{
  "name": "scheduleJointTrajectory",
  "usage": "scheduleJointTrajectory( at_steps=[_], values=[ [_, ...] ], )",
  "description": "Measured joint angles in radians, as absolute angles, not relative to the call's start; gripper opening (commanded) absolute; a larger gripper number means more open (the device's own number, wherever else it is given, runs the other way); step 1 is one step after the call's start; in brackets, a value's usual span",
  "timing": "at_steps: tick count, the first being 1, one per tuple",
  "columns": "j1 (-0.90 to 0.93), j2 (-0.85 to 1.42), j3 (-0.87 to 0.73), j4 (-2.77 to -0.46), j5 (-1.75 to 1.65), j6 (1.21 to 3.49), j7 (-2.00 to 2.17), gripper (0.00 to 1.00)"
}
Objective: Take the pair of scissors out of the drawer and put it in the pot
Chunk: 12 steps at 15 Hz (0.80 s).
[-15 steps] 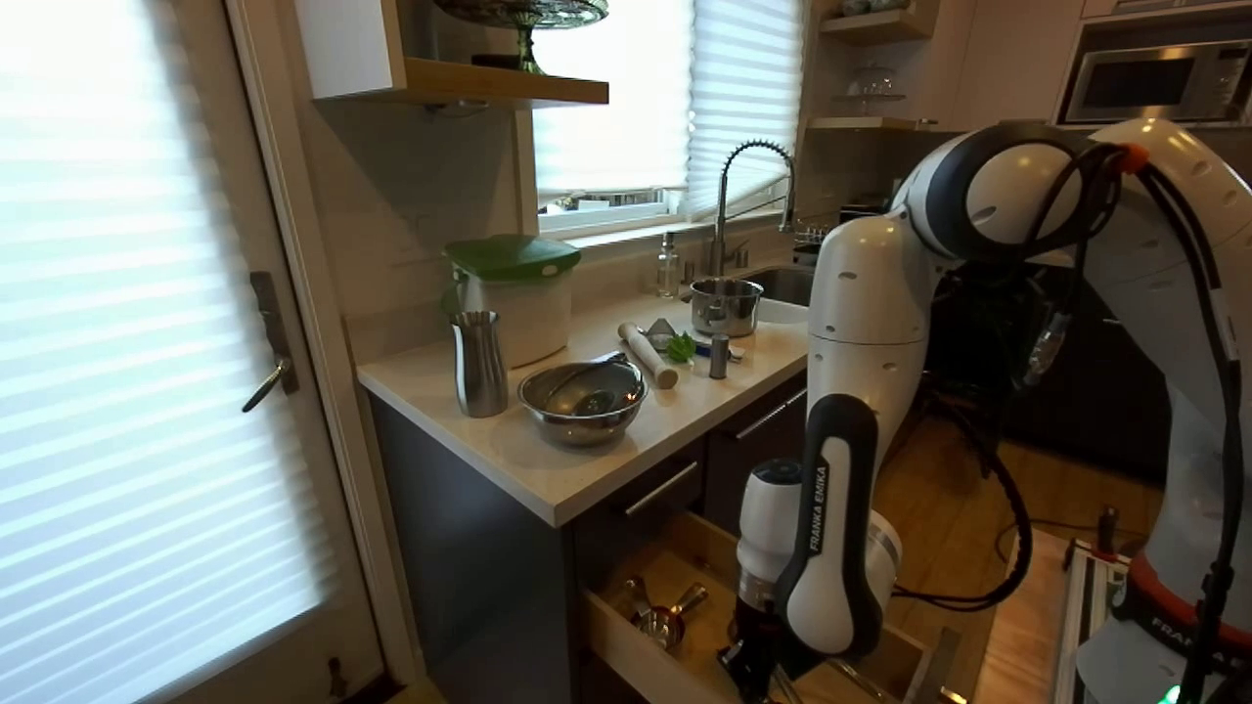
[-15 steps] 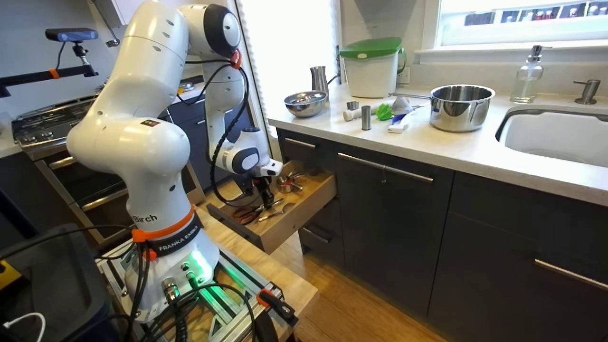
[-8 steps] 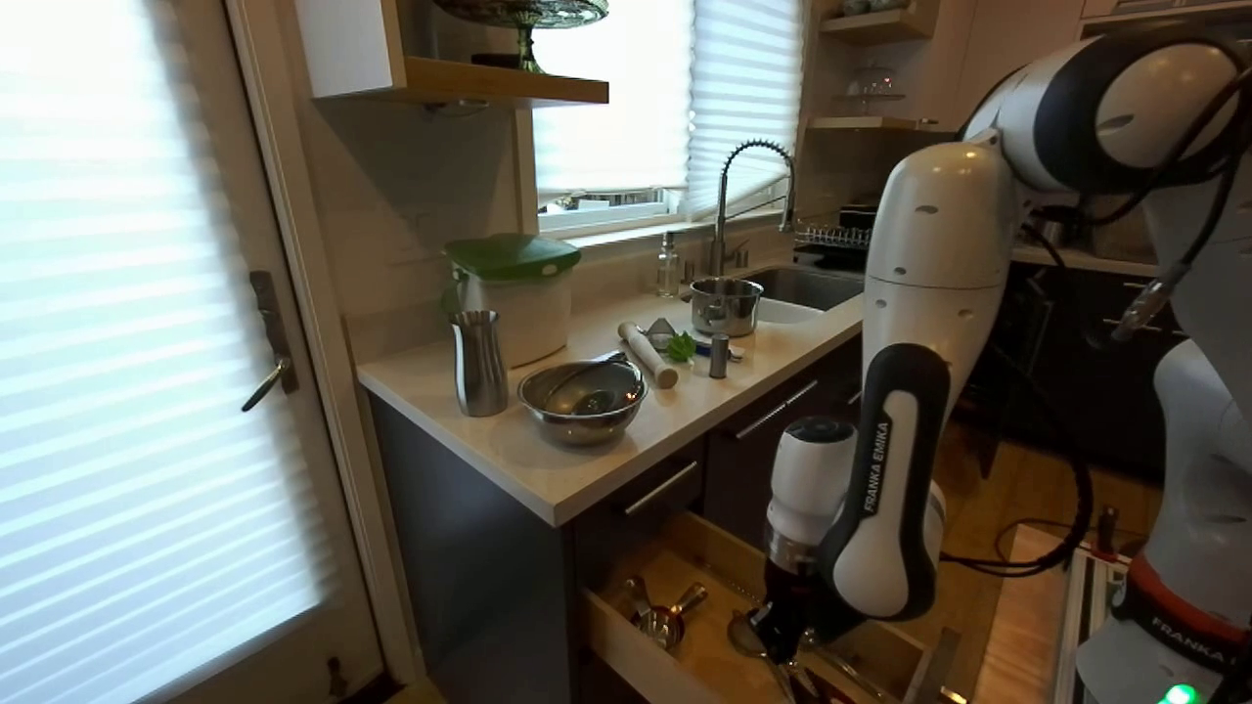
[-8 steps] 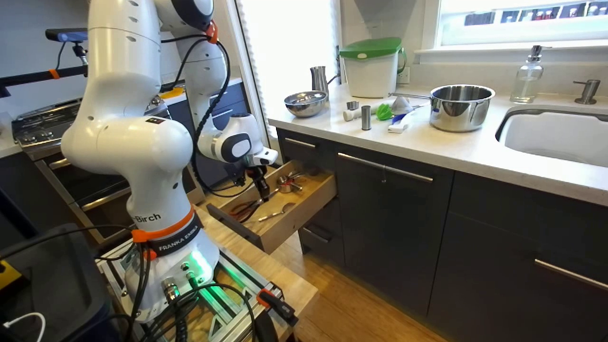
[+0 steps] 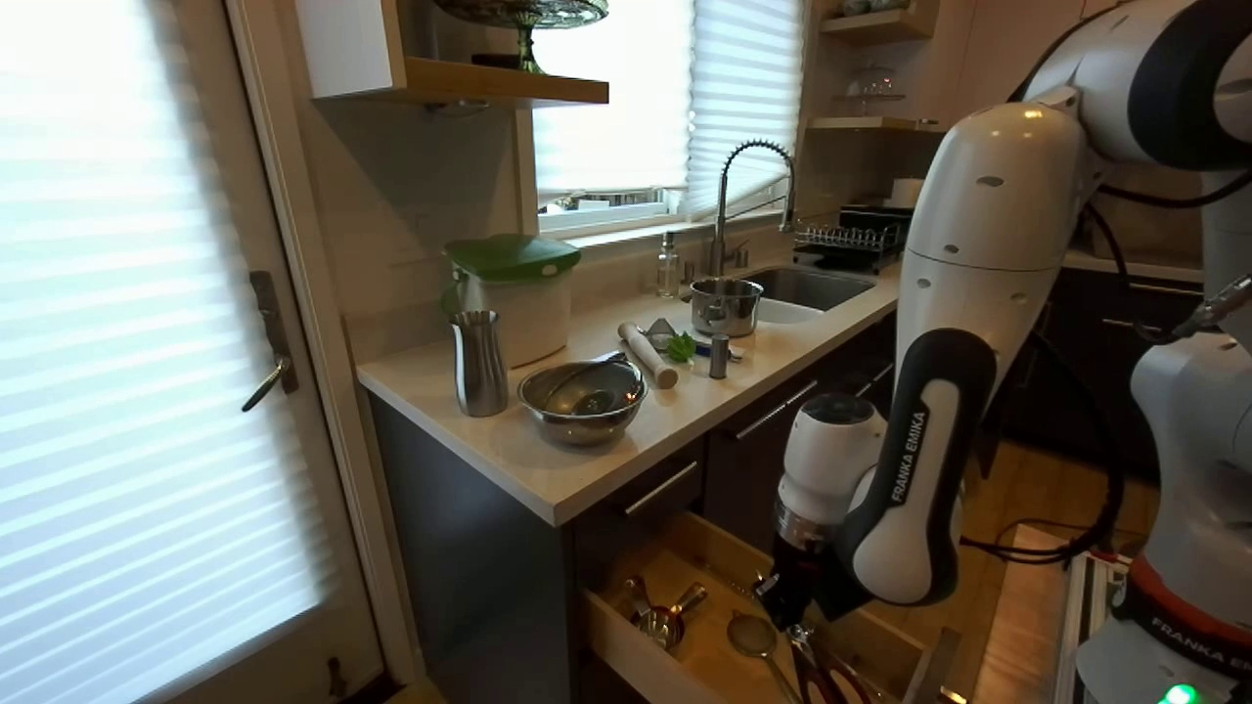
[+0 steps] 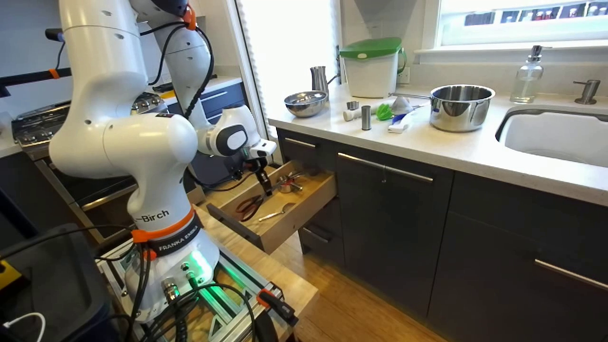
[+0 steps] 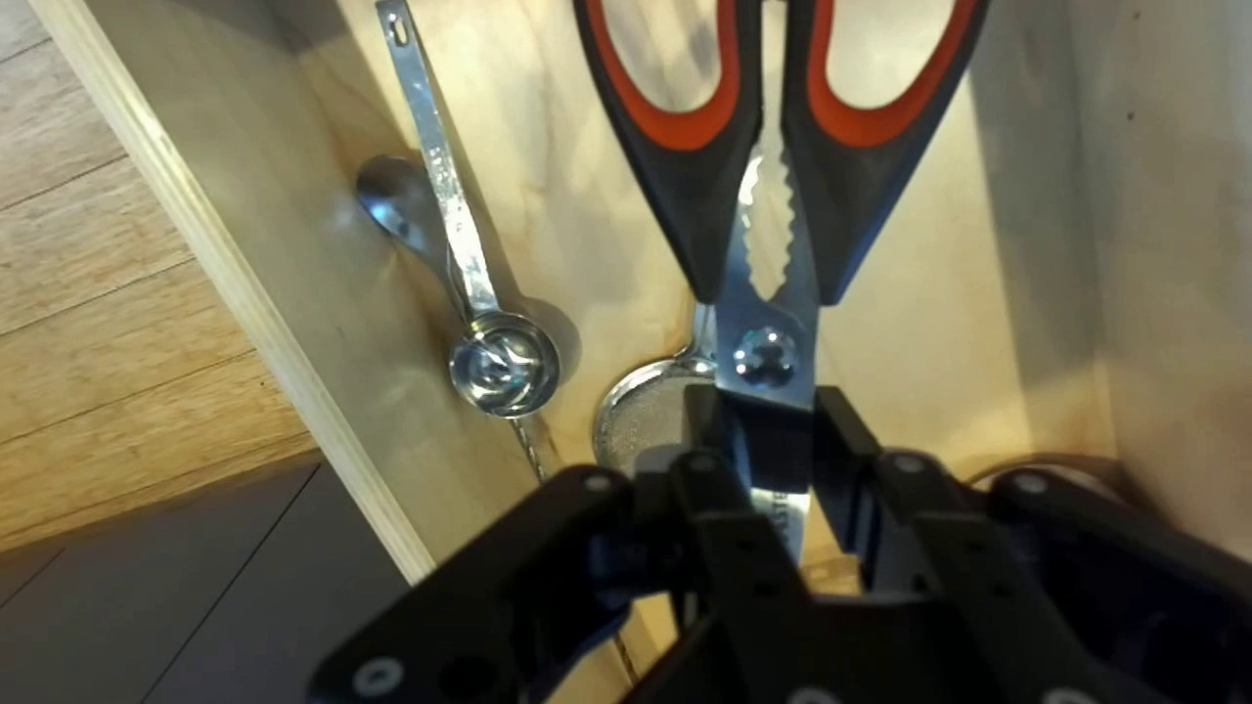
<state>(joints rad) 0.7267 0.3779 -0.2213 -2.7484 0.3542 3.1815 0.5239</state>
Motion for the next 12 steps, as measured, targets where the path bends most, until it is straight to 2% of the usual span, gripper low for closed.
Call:
scheduleJointTrajectory(
  at_steps=[2, 4, 12],
  values=[
    [0.739, 0.378, -0.241, -2.745, 0.357, 3.207, 0.525, 0.06],
    [0.821, 0.378, -0.338, -2.744, 0.389, 3.24, 0.526, 0.06],
    [1.382, 0.436, -0.774, -2.743, 0.851, 3.327, 0.479, 0.06]
  ],
)
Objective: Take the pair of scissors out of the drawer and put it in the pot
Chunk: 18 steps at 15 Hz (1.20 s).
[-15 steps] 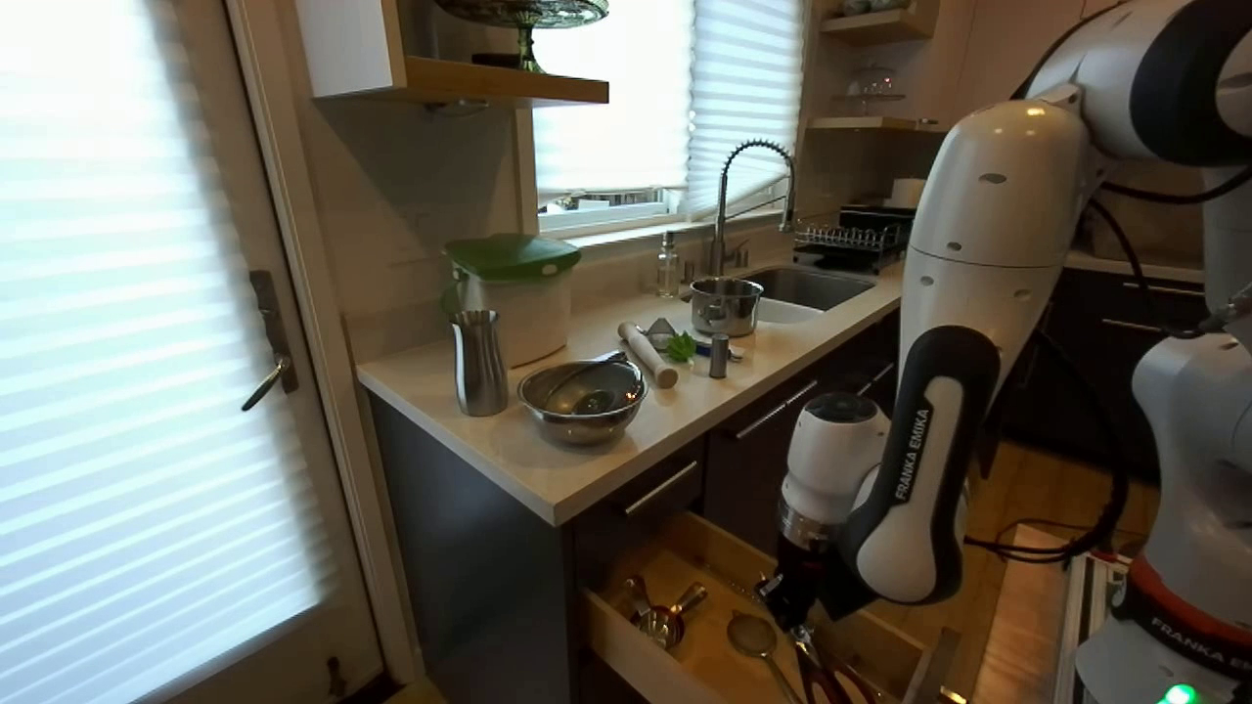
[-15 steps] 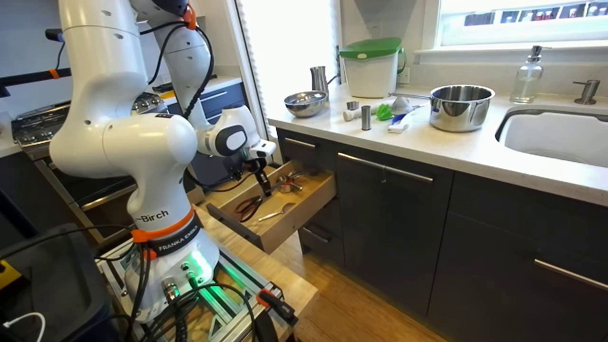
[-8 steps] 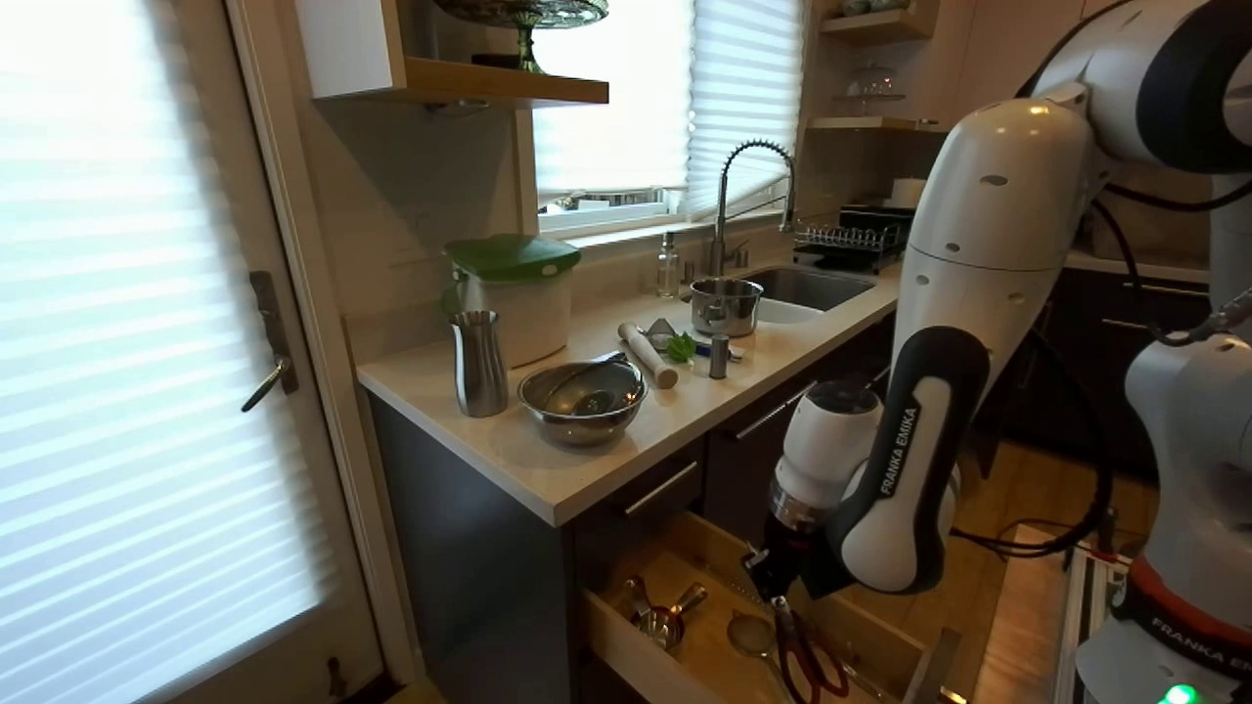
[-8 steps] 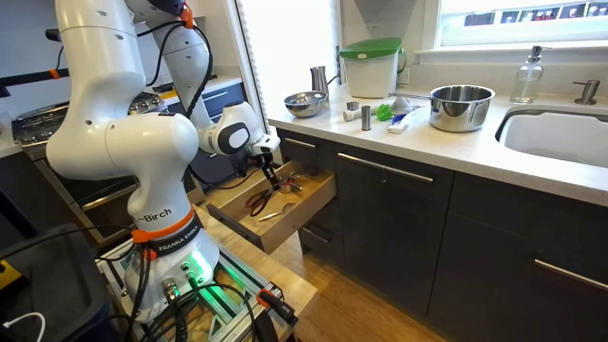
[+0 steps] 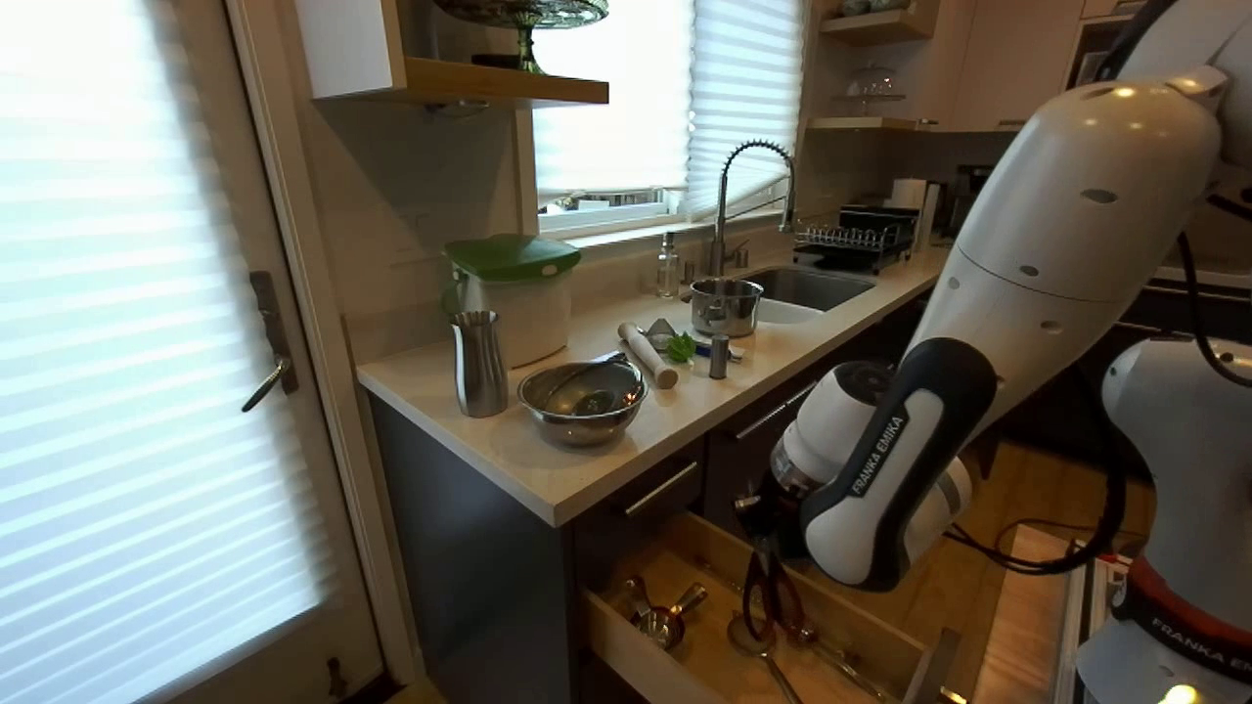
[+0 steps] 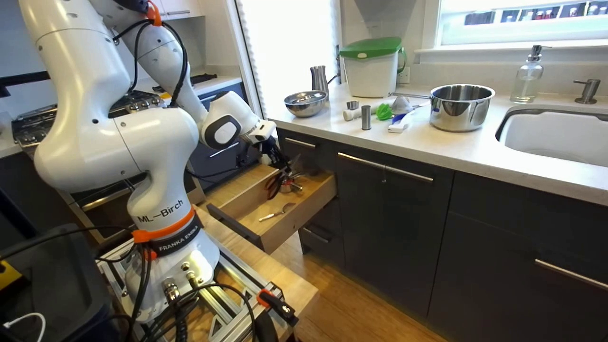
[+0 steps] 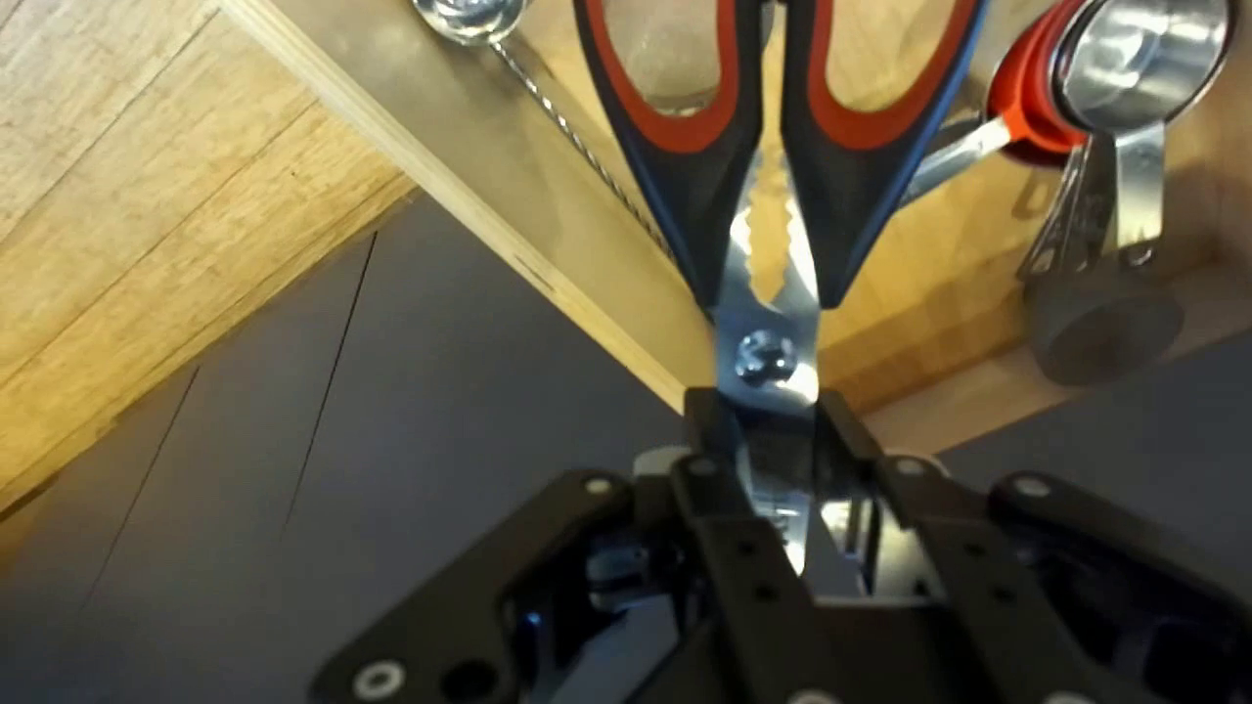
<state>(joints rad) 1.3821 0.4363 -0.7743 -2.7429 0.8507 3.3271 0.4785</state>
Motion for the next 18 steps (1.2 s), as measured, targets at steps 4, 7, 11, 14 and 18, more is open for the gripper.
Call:
scheduleJointTrajectory(
  at_steps=[4, 7, 11, 14, 18],
  values=[
    [1.671, 0.509, -0.957, -2.744, 1.179, 3.33, 0.361, 0.26],
    [1.698, 0.523, -0.962, -2.745, 1.193, 3.33, 0.356, 0.06],
    [1.713, 0.526, -0.98, -2.743, 1.218, 3.359, 0.348, 0.06],
    [1.788, 0.536, -1.038, -2.743, 1.328, 3.396, 0.283, 0.06],
    [1.903, 0.538, -1.13, -2.742, 1.591, 3.507, 0.112, 0.06]
  ],
)
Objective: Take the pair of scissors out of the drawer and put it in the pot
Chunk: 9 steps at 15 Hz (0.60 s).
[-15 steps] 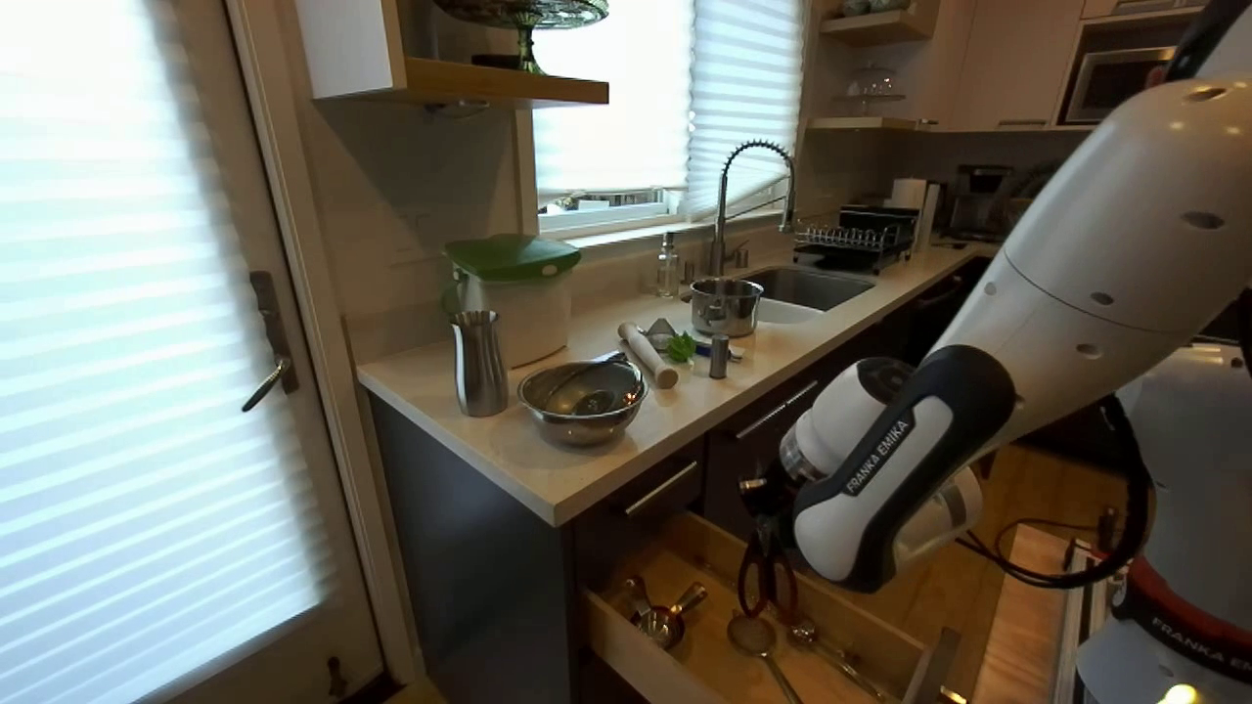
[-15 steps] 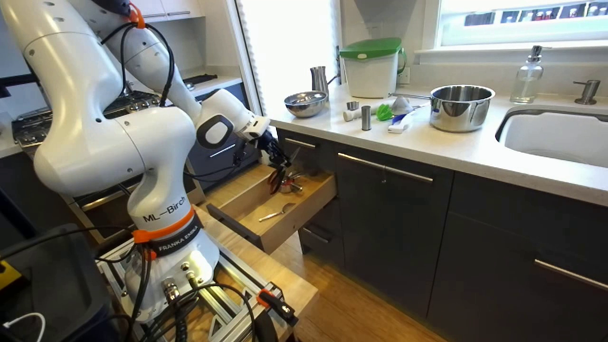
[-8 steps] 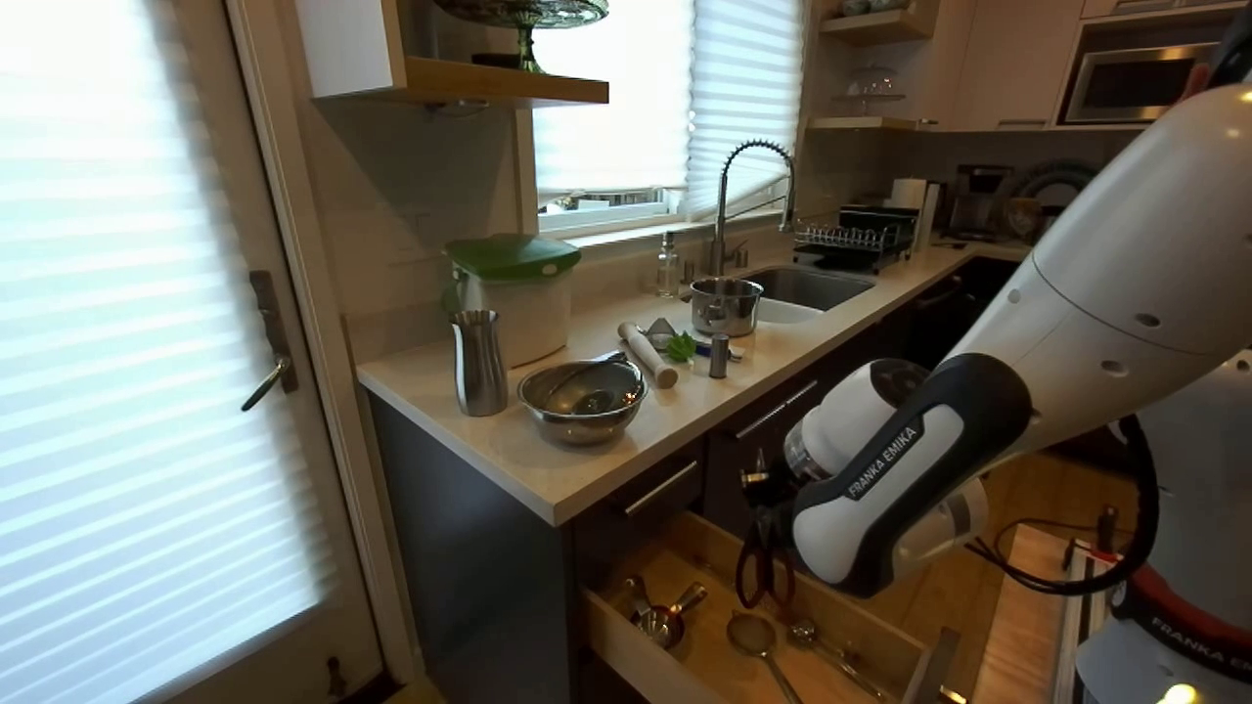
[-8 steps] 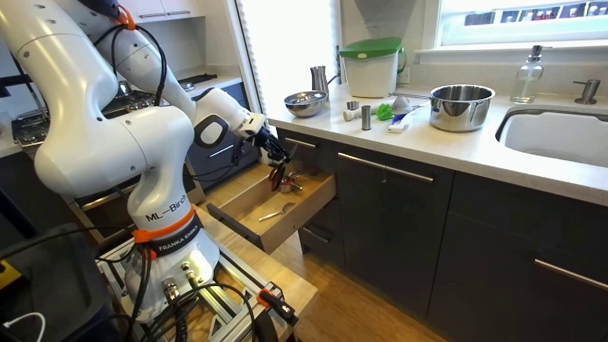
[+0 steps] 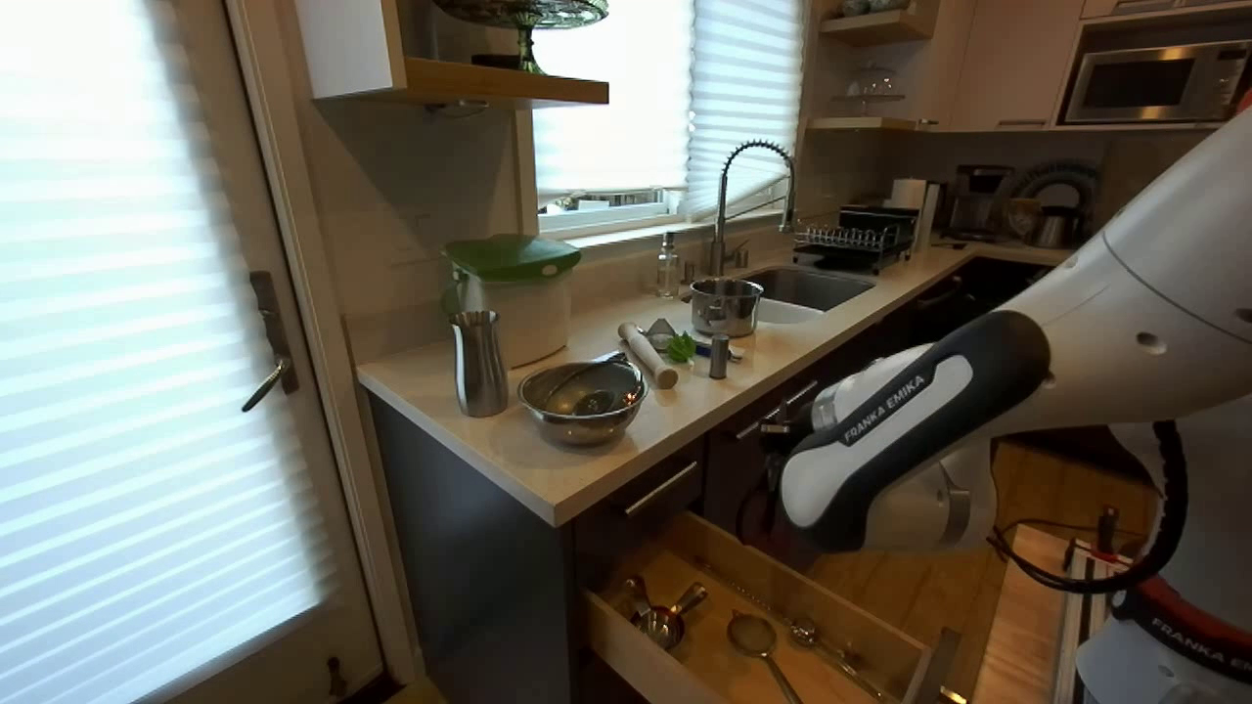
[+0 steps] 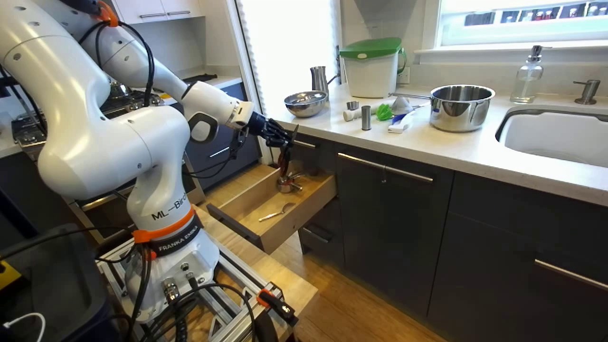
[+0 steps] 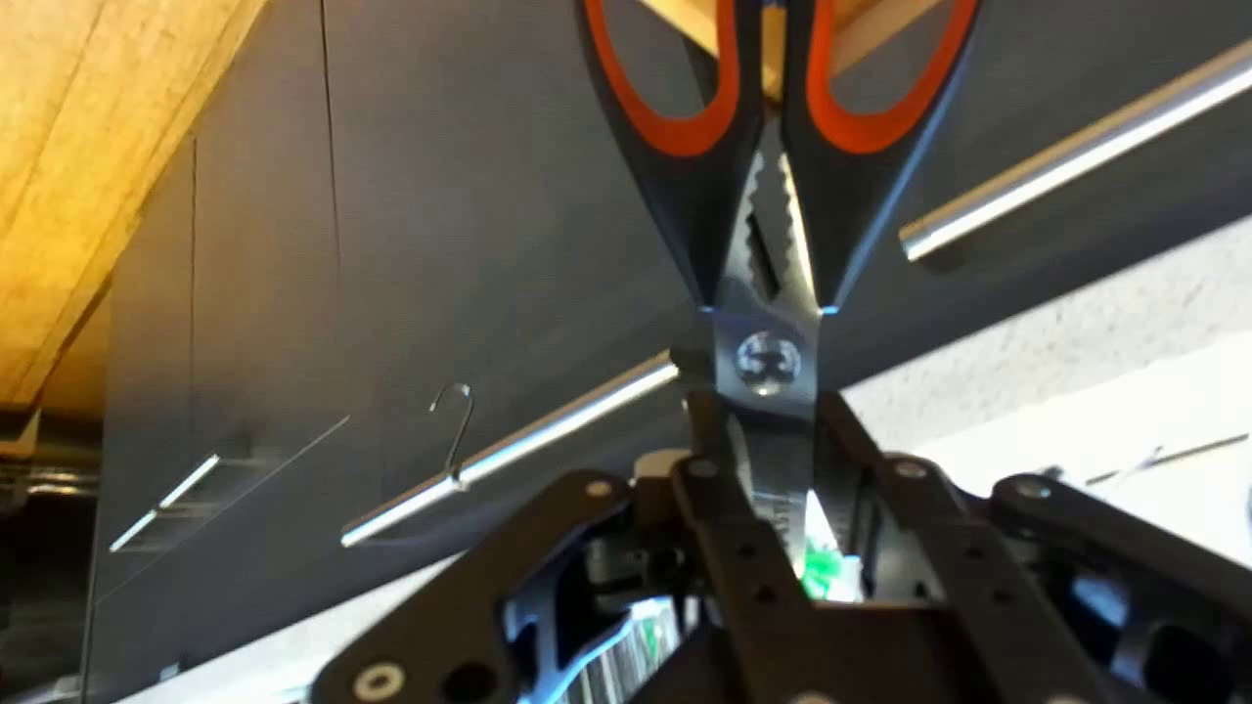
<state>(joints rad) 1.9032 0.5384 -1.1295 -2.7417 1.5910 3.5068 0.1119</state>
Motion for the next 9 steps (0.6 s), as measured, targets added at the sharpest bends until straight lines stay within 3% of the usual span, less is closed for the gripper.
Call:
scheduleJointTrajectory(
  at_steps=[4, 5, 8, 9],
  values=[
    [2.038, 0.461, -1.276, -2.742, 1.806, 3.749, -0.066, 0.06],
    [2.094, 0.428, -1.341, -2.742, 1.826, 3.806, -0.097, 0.26],
    [2.107, 0.406, -1.36, -2.739, 1.828, 3.821, -0.112, 0.26],
    [2.102, 0.411, -1.353, -2.739, 1.828, 3.82, -0.112, 0.06]
  ],
)
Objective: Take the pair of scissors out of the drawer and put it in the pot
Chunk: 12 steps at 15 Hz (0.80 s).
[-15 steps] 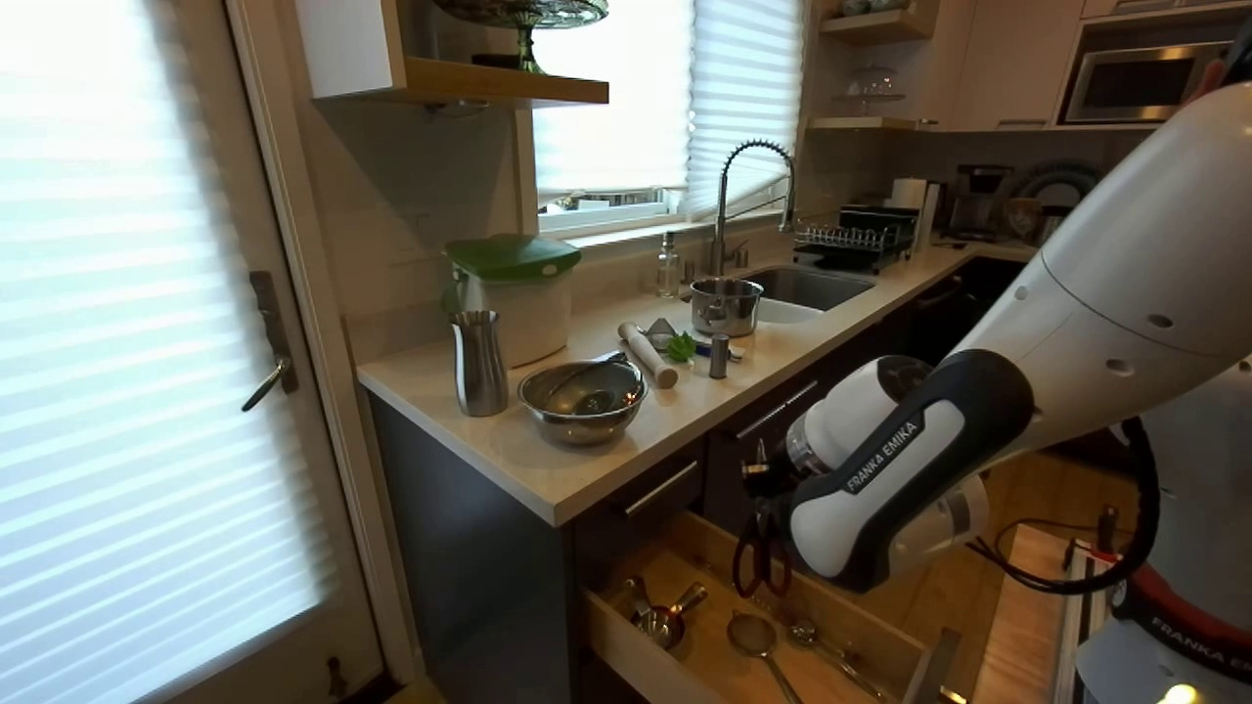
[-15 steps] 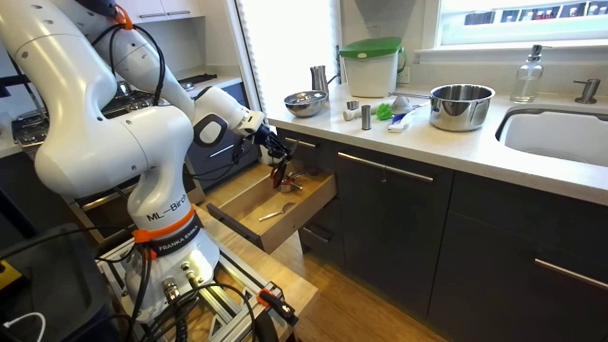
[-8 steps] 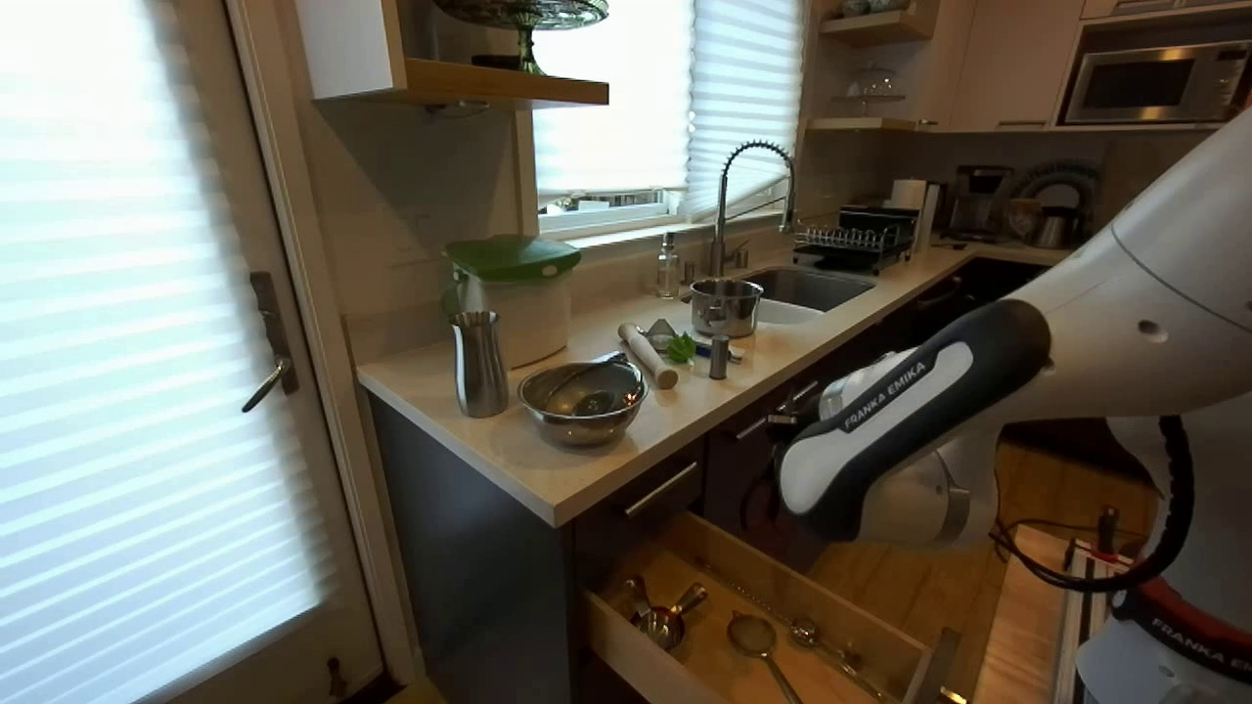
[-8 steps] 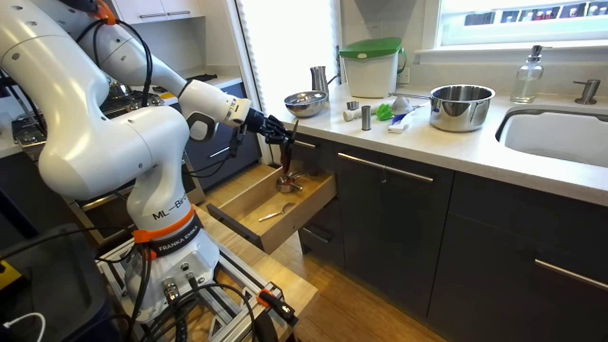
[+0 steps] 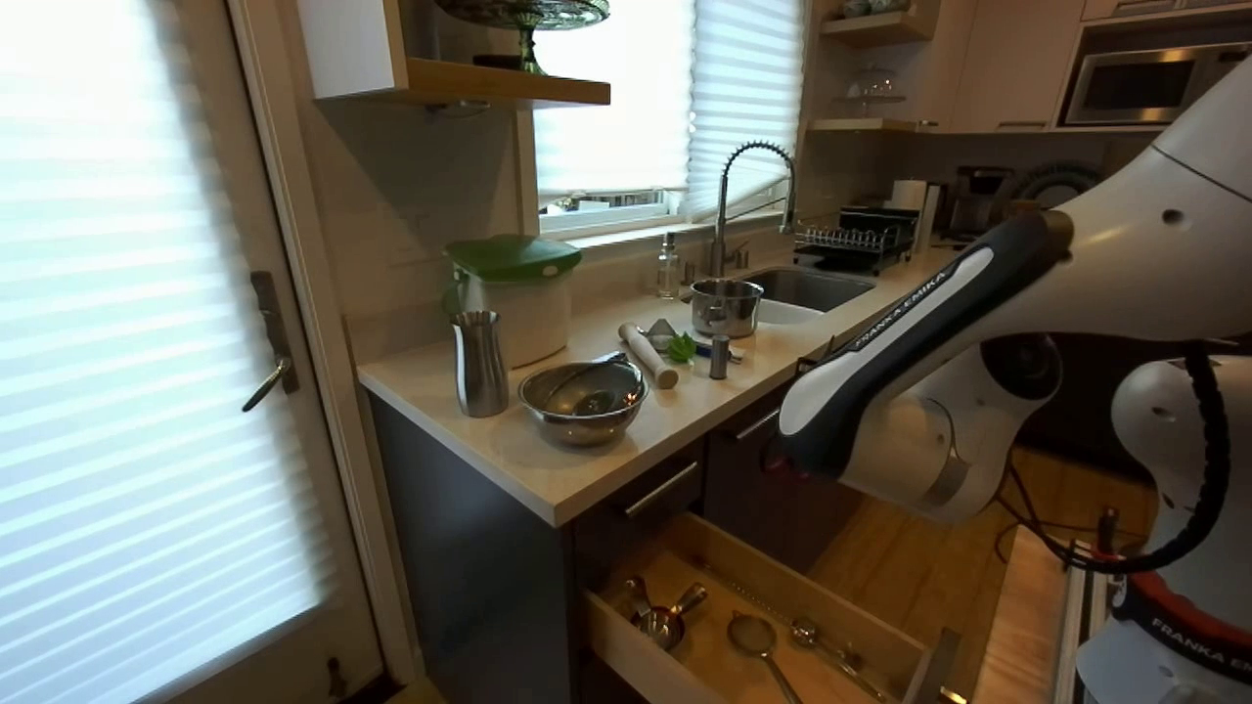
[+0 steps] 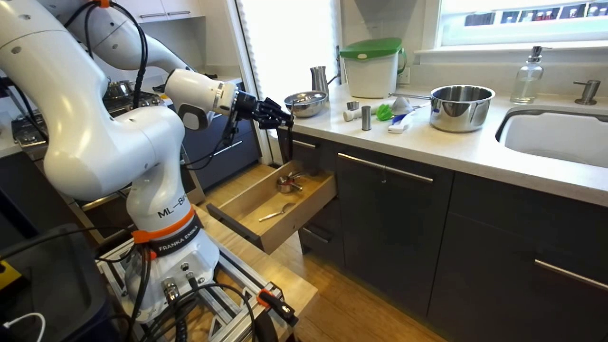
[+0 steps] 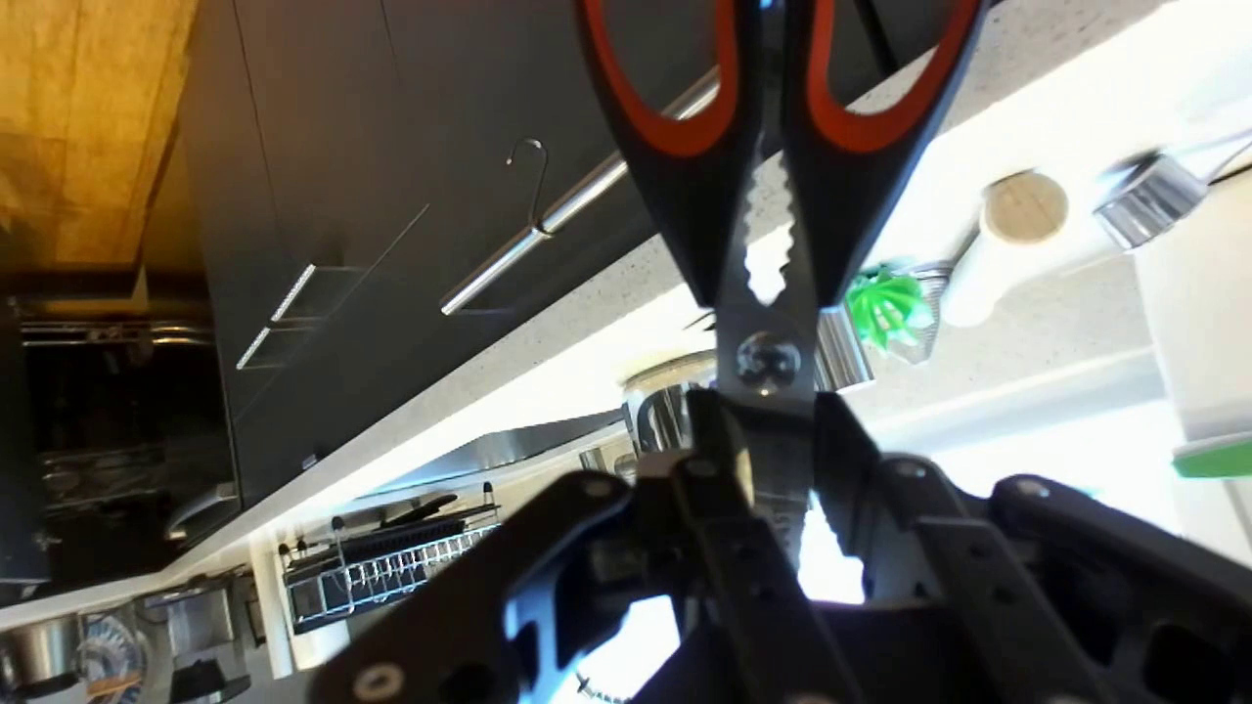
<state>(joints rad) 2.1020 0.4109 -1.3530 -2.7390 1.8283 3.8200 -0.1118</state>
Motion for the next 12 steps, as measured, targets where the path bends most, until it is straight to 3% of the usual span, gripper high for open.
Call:
scheduleJointTrajectory(
  at_steps=[6, 12],
  values=[
    [2.089, 0.364, -1.384, -2.743, 1.733, 3.985, -0.04, 0.06],
    [2.265, 0.374, -1.807, -2.68, 1.695, 4.015, -0.01, 0.06]
  ],
)
